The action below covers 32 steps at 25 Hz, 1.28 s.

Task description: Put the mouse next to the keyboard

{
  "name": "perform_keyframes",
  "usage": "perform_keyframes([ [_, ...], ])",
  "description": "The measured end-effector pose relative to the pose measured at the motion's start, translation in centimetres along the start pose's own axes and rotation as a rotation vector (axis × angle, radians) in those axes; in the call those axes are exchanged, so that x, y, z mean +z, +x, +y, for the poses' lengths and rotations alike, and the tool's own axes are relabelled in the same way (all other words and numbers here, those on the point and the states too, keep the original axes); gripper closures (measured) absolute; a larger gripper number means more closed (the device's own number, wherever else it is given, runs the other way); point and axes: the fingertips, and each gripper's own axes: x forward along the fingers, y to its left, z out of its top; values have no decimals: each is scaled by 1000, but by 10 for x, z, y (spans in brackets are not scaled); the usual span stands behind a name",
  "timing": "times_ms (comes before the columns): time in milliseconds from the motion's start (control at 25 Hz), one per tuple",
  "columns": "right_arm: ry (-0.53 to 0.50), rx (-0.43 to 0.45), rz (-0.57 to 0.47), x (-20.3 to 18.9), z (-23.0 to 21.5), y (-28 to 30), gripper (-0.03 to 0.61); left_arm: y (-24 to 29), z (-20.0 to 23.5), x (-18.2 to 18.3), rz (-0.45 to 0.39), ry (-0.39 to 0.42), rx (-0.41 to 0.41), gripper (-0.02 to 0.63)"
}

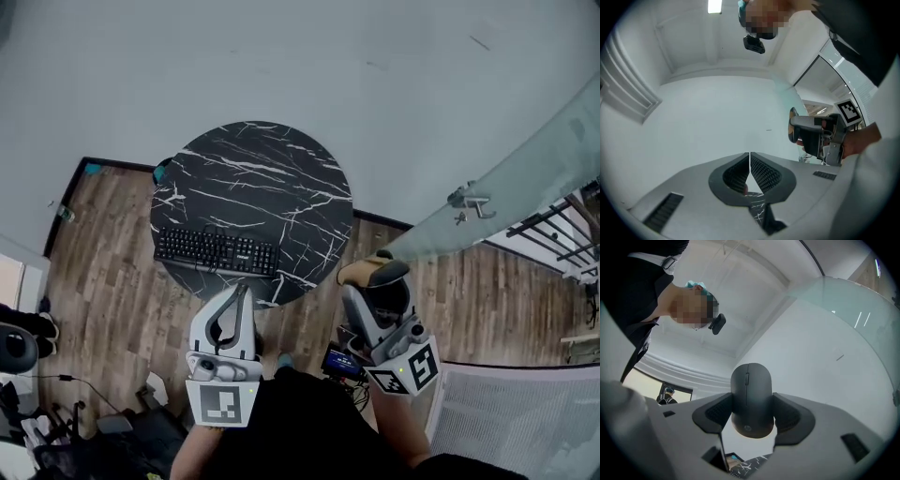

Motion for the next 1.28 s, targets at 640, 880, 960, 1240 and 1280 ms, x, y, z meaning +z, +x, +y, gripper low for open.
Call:
perform_keyframes([
  [640,-190,-120,13,-6,-3,114,295,77,98,-11,-147,-82,-174,594],
  [880,-181,-110,3,-17,-8,139,295,80,122,-18,-145,-55,-151,594],
  [960,-170,-108,-2,-19,-11,144,295,82,130,-22,-135,-69,-135,594],
  [1240,-157,-140,21,-36,-29,140,295,86,144,-36,-110,-75,-98,594],
  [1280,-159,-142,23,-36,-30,139,295,88,144,-36,-109,-79,-97,594],
])
